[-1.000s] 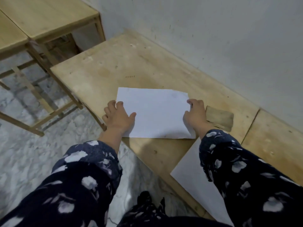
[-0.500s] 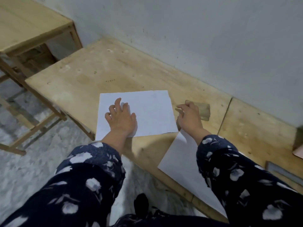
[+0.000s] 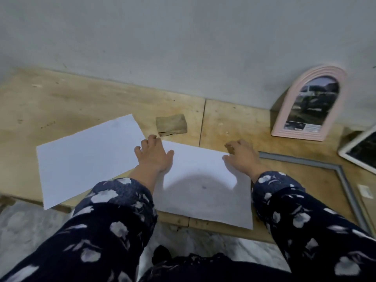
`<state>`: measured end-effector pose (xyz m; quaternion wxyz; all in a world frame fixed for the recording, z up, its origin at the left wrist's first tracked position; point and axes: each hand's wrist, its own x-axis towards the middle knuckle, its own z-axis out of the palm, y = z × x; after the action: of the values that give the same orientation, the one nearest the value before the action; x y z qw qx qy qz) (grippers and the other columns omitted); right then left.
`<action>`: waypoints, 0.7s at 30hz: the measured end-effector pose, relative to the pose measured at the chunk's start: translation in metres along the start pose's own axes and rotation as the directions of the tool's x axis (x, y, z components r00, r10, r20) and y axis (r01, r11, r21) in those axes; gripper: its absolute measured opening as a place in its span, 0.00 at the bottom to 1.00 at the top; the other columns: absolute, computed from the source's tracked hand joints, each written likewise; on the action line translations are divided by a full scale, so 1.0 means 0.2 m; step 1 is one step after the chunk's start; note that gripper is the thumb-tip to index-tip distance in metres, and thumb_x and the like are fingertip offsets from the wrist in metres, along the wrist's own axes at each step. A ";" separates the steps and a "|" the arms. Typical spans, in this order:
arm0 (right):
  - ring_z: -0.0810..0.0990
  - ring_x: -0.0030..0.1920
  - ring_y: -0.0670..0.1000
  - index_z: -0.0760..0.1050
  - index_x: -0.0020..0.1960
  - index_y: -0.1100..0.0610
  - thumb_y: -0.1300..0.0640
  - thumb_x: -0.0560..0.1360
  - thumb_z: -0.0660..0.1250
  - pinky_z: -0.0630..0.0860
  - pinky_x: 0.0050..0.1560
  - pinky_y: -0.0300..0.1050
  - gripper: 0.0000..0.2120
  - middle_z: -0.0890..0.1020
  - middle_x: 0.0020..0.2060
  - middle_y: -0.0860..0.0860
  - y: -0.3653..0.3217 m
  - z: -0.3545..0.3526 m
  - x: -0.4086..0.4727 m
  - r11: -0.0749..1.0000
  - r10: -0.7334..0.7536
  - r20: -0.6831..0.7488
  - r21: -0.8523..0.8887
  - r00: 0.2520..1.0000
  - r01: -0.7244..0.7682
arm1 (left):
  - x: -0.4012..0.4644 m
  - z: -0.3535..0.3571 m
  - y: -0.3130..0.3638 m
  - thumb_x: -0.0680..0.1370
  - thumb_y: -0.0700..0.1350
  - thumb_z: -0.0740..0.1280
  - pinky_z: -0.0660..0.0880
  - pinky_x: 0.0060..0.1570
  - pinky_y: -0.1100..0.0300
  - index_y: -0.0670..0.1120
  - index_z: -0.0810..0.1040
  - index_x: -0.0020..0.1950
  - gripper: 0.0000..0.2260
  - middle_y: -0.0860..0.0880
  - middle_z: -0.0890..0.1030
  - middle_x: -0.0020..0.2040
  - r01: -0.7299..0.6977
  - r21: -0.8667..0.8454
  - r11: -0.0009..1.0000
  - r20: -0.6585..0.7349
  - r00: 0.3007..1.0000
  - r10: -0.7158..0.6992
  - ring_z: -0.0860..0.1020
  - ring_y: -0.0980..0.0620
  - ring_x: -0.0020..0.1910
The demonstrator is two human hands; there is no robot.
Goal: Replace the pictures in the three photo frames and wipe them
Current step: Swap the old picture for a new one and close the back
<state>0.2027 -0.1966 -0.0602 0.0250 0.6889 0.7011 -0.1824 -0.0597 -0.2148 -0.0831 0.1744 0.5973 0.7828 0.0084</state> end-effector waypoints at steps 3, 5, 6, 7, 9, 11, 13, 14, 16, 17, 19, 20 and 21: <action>0.62 0.69 0.58 0.65 0.72 0.50 0.46 0.78 0.60 0.62 0.66 0.54 0.24 0.67 0.68 0.53 0.10 0.01 -0.06 0.993 0.051 0.049 -0.105 0.997 -0.045 | 0.01 0.02 0.04 0.77 0.60 0.59 0.58 0.64 0.47 0.44 0.63 0.71 0.28 0.47 0.61 0.70 0.026 0.060 0.998 0.031 0.999 -0.028 0.61 0.43 0.68; 0.62 0.68 0.57 0.65 0.71 0.51 0.50 0.79 0.58 0.62 0.65 0.54 0.21 0.67 0.67 0.53 0.14 0.03 -0.08 0.985 0.064 0.045 -0.166 0.997 -0.056 | 0.01 0.03 0.05 0.78 0.59 0.61 0.58 0.64 0.47 0.45 0.64 0.71 0.27 0.46 0.62 0.69 0.035 0.067 0.997 0.038 0.999 -0.038 0.62 0.43 0.68; 0.63 0.67 0.56 0.66 0.70 0.52 0.52 0.79 0.57 0.62 0.64 0.54 0.19 0.68 0.66 0.52 0.14 0.04 -0.09 0.981 0.059 0.029 -0.186 0.998 -0.053 | 0.01 0.03 0.06 0.78 0.58 0.61 0.59 0.64 0.47 0.45 0.64 0.71 0.26 0.46 0.62 0.70 0.044 0.061 0.997 0.040 0.998 -0.046 0.62 0.43 0.68; 0.63 0.67 0.56 0.67 0.68 0.52 0.53 0.79 0.58 0.62 0.64 0.53 0.17 0.69 0.65 0.52 0.15 0.05 -0.10 0.979 0.051 -0.001 -0.195 0.999 -0.050 | 0.00 0.03 0.06 0.78 0.58 0.61 0.59 0.64 0.47 0.45 0.63 0.71 0.27 0.46 0.62 0.70 0.053 0.053 0.997 0.042 0.998 -0.055 0.62 0.43 0.68; 0.64 0.64 0.55 0.70 0.63 0.52 0.56 0.79 0.58 0.62 0.62 0.51 0.13 0.71 0.61 0.51 0.15 0.07 -0.10 0.984 0.034 -0.071 -0.175 0.997 -0.046 | -0.01 0.04 0.06 0.78 0.58 0.61 0.59 0.65 0.47 0.45 0.62 0.72 0.27 0.46 0.62 0.70 0.069 0.028 0.997 0.035 0.997 -0.070 0.61 0.43 0.69; 0.66 0.61 0.54 0.72 0.57 0.52 0.57 0.79 0.58 0.63 0.58 0.50 0.09 0.73 0.57 0.50 0.15 0.08 -0.09 0.995 0.038 -0.124 -0.089 0.992 -0.049 | -0.01 0.04 0.06 0.79 0.57 0.61 0.59 0.65 0.47 0.45 0.61 0.72 0.27 0.46 0.62 0.70 0.083 0.017 0.996 0.024 0.996 -0.084 0.61 0.43 0.69; 0.69 0.56 0.54 0.71 0.51 0.51 0.57 0.79 0.58 0.65 0.53 0.49 0.04 0.75 0.48 0.48 0.14 0.07 -0.08 0.988 0.083 -0.139 0.143 0.987 -0.063 | -0.01 0.04 0.06 0.79 0.57 0.61 0.59 0.65 0.47 0.44 0.60 0.72 0.27 0.45 0.62 0.71 0.102 0.007 0.995 0.021 0.995 -0.103 0.61 0.44 0.69; 0.71 0.52 0.54 0.70 0.49 0.51 0.57 0.79 0.58 0.66 0.48 0.47 0.03 0.74 0.43 0.47 0.13 0.05 -0.07 0.943 0.115 -0.137 0.325 0.984 -0.065 | -0.01 0.04 0.05 0.79 0.57 0.61 0.59 0.64 0.48 0.44 0.61 0.72 0.27 0.45 0.63 0.70 0.113 -0.006 0.994 0.018 0.993 -0.113 0.61 0.44 0.69; 0.72 0.46 0.52 0.70 0.48 0.54 0.58 0.79 0.59 0.67 0.39 0.42 0.02 0.73 0.38 0.46 0.11 0.02 -0.06 0.771 0.178 -0.154 0.635 0.972 -0.040 | -0.01 0.04 0.05 0.78 0.57 0.61 0.59 0.63 0.48 0.45 0.62 0.71 0.26 0.45 0.66 0.69 0.133 -0.061 0.989 -0.010 0.991 -0.134 0.62 0.44 0.68; 0.72 0.45 0.51 0.71 0.49 0.55 0.59 0.79 0.60 0.67 0.38 0.39 0.02 0.73 0.39 0.47 0.10 -0.01 -0.05 0.703 0.209 -0.179 0.711 0.961 -0.021 | 0.00 0.04 0.05 0.78 0.56 0.61 0.59 0.63 0.48 0.45 0.63 0.70 0.25 0.44 0.68 0.67 0.136 -0.109 0.985 -0.041 0.989 -0.141 0.63 0.44 0.68; 0.72 0.45 0.49 0.73 0.50 0.56 0.60 0.79 0.61 0.68 0.39 0.37 0.03 0.75 0.43 0.50 0.10 -0.05 -0.05 0.618 0.262 -0.216 0.786 0.941 0.009 | -0.01 0.03 0.05 0.79 0.55 0.61 0.57 0.63 0.49 0.47 0.64 0.70 0.23 0.44 0.74 0.61 0.114 -0.238 0.964 -0.114 0.983 -0.144 0.67 0.45 0.66; 0.72 0.46 0.49 0.73 0.48 0.55 0.60 0.78 0.62 0.68 0.40 0.38 0.03 0.76 0.43 0.50 0.10 -0.07 -0.05 0.577 0.285 -0.227 0.816 0.931 0.023 | -0.01 0.02 0.05 0.79 0.54 0.60 0.56 0.63 0.49 0.47 0.64 0.70 0.22 0.46 0.76 0.57 0.085 -0.305 0.948 -0.146 0.980 -0.135 0.70 0.46 0.63; 0.73 0.46 0.50 0.74 0.47 0.54 0.61 0.78 0.62 0.69 0.40 0.39 0.03 0.76 0.42 0.50 0.10 -0.09 -0.05 0.533 0.312 -0.233 0.846 0.921 0.034 | -0.01 0.01 0.05 0.80 0.53 0.59 0.57 0.62 0.50 0.47 0.64 0.69 0.20 0.47 0.78 0.53 0.050 -0.378 0.924 -0.164 0.979 -0.120 0.73 0.46 0.58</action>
<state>0.2264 -0.2006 -0.0461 -0.4194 0.6919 0.4621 -0.3632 -0.0499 -0.2152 -0.0825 0.2113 0.5155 0.8049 0.2043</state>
